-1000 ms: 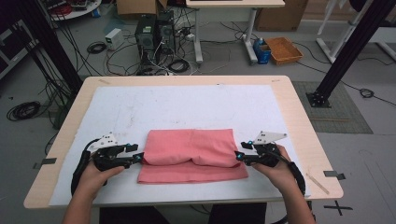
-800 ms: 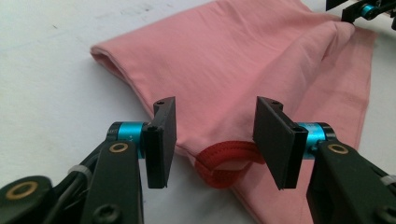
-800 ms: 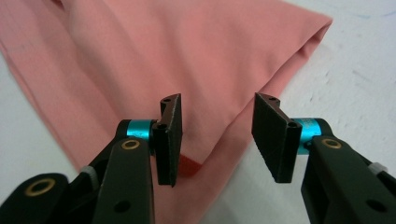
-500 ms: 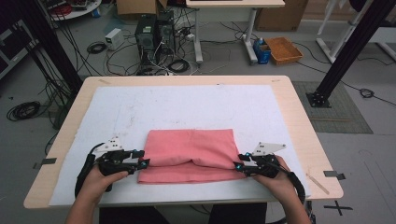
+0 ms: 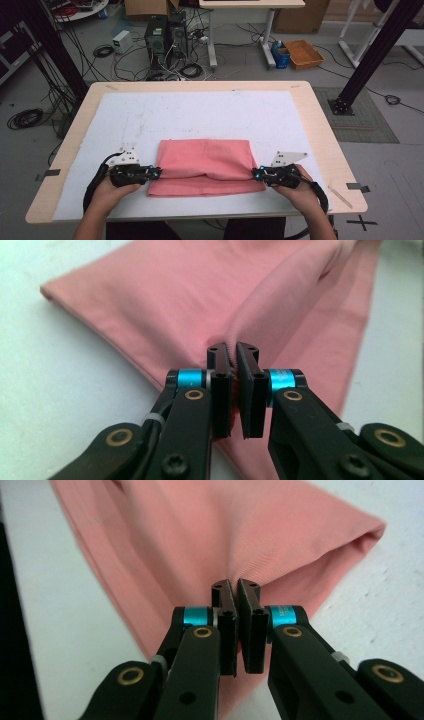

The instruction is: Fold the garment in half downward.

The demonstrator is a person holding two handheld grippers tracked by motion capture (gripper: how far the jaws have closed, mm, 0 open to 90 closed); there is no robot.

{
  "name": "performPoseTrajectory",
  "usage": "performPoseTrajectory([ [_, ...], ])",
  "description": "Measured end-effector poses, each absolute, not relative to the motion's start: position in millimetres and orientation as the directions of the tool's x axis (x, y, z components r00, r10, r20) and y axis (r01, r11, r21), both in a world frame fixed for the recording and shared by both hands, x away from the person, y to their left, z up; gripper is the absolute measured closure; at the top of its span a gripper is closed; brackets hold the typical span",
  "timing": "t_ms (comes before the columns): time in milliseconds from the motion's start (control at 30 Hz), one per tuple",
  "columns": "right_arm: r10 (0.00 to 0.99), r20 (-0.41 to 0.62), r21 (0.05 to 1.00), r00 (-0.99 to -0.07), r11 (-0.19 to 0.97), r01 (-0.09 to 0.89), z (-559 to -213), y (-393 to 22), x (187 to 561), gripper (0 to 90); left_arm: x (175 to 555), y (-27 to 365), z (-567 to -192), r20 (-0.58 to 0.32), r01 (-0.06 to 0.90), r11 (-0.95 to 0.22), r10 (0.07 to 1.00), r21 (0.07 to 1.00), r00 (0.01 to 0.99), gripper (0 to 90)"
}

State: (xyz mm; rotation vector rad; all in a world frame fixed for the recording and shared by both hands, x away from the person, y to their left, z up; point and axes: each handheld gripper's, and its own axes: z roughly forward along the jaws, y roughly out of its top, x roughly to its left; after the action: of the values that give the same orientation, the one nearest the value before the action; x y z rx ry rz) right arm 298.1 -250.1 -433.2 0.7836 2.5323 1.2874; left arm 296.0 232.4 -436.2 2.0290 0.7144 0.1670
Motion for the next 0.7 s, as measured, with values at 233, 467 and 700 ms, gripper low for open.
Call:
performPoseTrajectory([
  [233,0.529,0.076,0.798,-0.845,0.476,0.369,-422,-264,295,87.5,284,231,-430,-0.16,0.391,-0.406,0.497,0.826,0.853,84.8],
  [467,0.528,0.088,0.798,-0.845,0.47,0.377,-431,-269,283,87.3,273,233,-442,-0.166,0.401,-0.405,0.502,0.822,0.849,84.4],
  [700,0.524,0.097,0.793,-0.846,0.473,0.384,-433,-270,273,87.0,266,235,-443,-0.137,0.383,-0.426,0.504,0.819,0.853,83.5],
])
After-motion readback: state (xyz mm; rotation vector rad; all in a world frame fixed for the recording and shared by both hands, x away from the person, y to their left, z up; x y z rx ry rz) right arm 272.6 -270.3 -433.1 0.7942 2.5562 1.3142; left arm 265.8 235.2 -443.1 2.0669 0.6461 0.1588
